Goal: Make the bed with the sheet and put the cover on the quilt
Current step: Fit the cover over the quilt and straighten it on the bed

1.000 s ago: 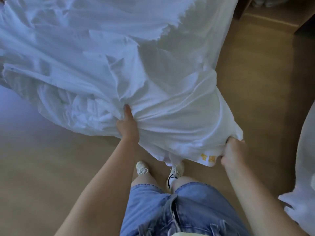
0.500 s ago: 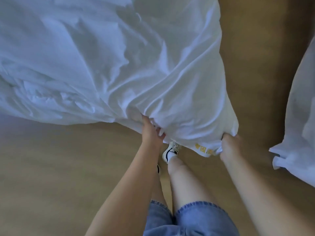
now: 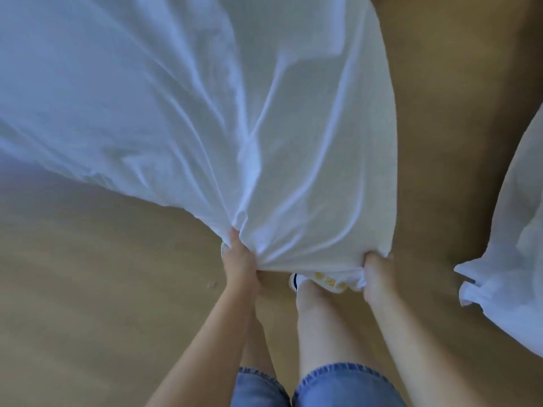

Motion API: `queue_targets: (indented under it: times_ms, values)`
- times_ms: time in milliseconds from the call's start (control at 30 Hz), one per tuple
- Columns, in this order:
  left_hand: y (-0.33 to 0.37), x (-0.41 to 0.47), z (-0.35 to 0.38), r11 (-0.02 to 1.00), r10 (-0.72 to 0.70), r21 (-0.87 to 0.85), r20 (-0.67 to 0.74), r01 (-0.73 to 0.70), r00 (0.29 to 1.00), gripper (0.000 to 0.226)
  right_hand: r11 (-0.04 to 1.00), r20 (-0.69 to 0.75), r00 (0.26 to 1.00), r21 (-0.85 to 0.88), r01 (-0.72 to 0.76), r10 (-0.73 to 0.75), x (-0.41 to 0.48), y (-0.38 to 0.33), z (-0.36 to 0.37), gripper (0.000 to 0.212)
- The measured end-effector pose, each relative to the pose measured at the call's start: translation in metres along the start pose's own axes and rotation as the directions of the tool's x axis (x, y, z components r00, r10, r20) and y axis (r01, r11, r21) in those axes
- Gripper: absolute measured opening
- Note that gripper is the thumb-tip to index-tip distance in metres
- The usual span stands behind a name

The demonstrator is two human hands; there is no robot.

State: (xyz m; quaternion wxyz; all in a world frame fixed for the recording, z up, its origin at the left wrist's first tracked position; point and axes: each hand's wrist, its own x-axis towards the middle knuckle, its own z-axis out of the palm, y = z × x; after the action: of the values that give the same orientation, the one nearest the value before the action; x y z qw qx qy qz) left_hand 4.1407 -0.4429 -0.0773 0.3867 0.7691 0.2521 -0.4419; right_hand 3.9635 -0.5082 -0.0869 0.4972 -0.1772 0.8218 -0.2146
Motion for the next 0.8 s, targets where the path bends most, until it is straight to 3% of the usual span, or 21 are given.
queue_targets:
  times_ms: [67,100,167,233,300,367,433,500,567,600,667,800]
  values:
    - [-0.005,0.029,0.009,0.999,-0.016,0.043,0.003,0.016,1.0,0.055,0.997,0.038,0.997,-0.005,-0.072,0.072,0.028,0.022,0.009,0.032]
    - [-0.002,0.04,0.016,1.0,-0.021,-0.008,0.068,0.021,0.997,0.057,0.995,0.059,0.994,-0.014,-0.095,0.096,0.041,0.026,0.012,0.03]
    - [0.012,0.056,0.028,0.975,0.026,-0.222,0.239,0.028,0.971,0.068,0.99,0.136,0.982,-0.064,-0.123,0.131,0.061,0.031,0.012,0.021]
    - [0.032,0.069,0.034,0.897,0.147,-0.443,0.309,0.005,0.94,0.068,0.975,0.212,0.965,-0.187,-0.116,0.156,0.073,0.035,0.007,0.024]
    - [0.047,0.078,0.038,0.86,0.21,-0.51,0.296,-0.032,0.932,0.061,0.912,0.223,0.974,-0.405,0.065,0.029,0.073,0.037,0.003,0.032]
    - [0.053,0.079,0.039,0.864,0.197,-0.501,0.259,-0.043,0.946,0.056,0.753,0.324,0.921,-0.545,0.367,-0.215,0.056,0.036,0.006,0.049]
    - [0.053,0.076,0.037,0.835,0.196,-0.549,0.26,-0.022,0.945,0.052,0.596,0.525,0.751,-0.474,0.648,-0.399,0.022,0.033,0.02,0.072]
    - [0.055,0.068,0.03,0.795,0.177,-0.607,0.243,0.007,0.954,0.044,0.327,0.703,0.473,-0.345,0.88,-0.531,-0.011,0.028,0.045,0.082]
    - [0.061,0.056,0.02,0.791,0.144,-0.61,0.258,0.046,0.955,0.039,-0.026,0.793,0.204,-0.267,0.963,-0.574,-0.031,0.021,0.077,0.091]
    - [0.065,0.05,0.013,0.801,0.148,-0.596,0.296,0.061,0.943,0.037,-0.15,0.811,0.114,-0.241,0.959,-0.574,-0.04,0.015,0.095,0.098]
    - [0.073,0.044,-0.003,0.846,0.153,-0.526,0.394,0.086,0.906,0.034,-0.279,0.813,0.016,-0.218,0.935,-0.582,-0.057,-0.004,0.13,0.105]
    - [0.093,0.057,-0.042,0.927,0.095,-0.357,0.524,0.117,0.846,0.048,-0.494,0.882,-0.073,-0.191,0.849,-0.466,-0.078,-0.033,0.181,0.109]
